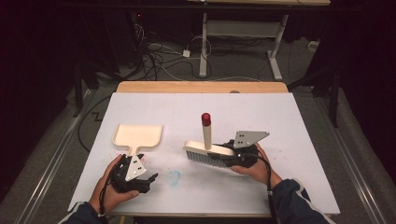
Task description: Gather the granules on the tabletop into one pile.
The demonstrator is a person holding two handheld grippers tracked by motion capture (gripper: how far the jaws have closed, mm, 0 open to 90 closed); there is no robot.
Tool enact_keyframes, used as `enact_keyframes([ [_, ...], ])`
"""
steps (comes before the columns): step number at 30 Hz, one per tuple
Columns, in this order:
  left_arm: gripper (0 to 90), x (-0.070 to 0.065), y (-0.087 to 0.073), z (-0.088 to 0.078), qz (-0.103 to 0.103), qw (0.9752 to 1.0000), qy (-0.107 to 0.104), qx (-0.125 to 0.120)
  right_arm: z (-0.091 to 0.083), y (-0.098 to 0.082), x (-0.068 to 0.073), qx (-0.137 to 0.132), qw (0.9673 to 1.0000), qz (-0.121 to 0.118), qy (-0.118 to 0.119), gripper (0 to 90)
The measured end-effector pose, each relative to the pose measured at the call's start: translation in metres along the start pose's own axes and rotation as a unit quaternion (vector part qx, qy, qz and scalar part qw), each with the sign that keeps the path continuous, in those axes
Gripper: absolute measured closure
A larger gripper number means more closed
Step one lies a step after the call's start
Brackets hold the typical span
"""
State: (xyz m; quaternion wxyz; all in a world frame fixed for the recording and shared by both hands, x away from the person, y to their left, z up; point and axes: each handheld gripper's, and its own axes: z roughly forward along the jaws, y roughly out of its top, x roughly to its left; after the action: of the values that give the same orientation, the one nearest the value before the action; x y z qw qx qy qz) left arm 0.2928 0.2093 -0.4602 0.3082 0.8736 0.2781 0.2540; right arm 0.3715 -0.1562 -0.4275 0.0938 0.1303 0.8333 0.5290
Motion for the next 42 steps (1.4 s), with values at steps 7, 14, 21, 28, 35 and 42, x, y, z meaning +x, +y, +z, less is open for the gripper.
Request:
enact_keyframes([
  [7,18.6,-0.001,0.0,-0.002,-0.001,1.0,0.001,-0.004,0.039,0.009,0.05,-0.024,0.9814,0.108,-0.157,67.7],
  [14,18.7,-0.001,-0.002,-0.004,0.001,1.0,-0.001,-0.004,0.058,-0.001,0.064,-0.02,0.9552,0.147,-0.256,67.8],
  [21,18.8,-0.002,0.0,-0.003,0.003,1.0,-0.002,-0.004,0.041,-0.01,0.058,-0.008,0.9433,0.155,-0.293,67.7],
  [28,18.8,-0.003,0.0,-0.003,0.005,1.0,-0.003,-0.003,0.023,-0.007,0.064,-0.01,0.9422,0.15,-0.299,67.8],
  [35,18.8,-0.002,0.0,-0.003,0.004,1.0,-0.004,-0.003,0.008,0.007,0.074,-0.03,0.9503,0.125,-0.283,67.7],
  [42,18.8,-0.002,0.0,-0.002,0.006,1.0,-0.004,-0.001,-0.017,0.011,0.067,-0.04,0.9539,0.12,-0.272,67.6],
])
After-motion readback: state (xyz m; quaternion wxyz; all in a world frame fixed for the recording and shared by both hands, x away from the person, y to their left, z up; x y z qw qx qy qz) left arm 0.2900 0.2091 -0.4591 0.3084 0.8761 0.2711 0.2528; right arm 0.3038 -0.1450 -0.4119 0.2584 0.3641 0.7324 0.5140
